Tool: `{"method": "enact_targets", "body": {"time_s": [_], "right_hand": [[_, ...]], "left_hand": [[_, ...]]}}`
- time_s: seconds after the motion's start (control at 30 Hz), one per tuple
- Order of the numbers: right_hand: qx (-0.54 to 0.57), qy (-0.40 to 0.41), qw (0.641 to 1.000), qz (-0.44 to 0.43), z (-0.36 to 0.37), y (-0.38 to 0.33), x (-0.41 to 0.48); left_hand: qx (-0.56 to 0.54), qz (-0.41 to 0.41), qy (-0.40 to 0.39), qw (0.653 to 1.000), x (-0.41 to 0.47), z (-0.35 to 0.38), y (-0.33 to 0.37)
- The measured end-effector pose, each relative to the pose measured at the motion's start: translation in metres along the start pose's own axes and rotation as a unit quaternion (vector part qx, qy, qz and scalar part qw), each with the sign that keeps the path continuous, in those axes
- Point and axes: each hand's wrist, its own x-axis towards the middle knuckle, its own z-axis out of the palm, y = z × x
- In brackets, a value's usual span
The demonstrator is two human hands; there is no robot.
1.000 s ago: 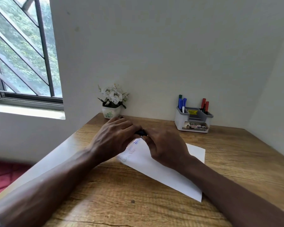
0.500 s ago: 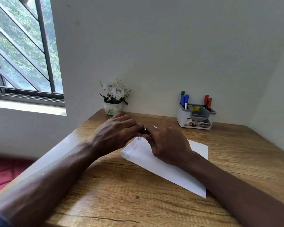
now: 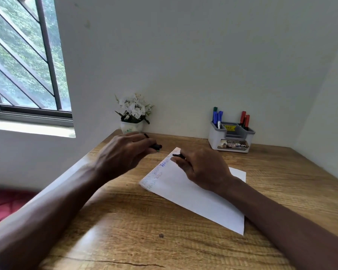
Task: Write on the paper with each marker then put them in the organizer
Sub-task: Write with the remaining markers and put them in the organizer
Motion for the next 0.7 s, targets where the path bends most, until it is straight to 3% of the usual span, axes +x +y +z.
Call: {"method": "enact_targets", "body": {"time_s": [0.13, 0.4, 0.6, 0.7], "right_hand": [[0.066, -0.018, 0.995, 0.067, -0.001, 0.001, 0.004], [0.091, -0.061, 0.992, 0.056, 0.012, 0.007, -0.001], [0.143, -0.051, 0.987, 0.045, 0.007, 0.003, -0.001], [0.152, -0.078, 0.984, 0.052, 0.007, 0.001, -0.003]], "left_hand": [[-0.032, -0.096, 0.033, 0.994, -0.005, 0.000, -0.011], [-0.077, -0.246, 0.004, 0.966, -0.016, 0.013, -0.020], [-0.098, -0.334, -0.170, 0.922, -0.010, 0.019, -0.025], [-0.110, -0.353, -0.203, 0.907, -0.010, 0.020, -0.024]]}}
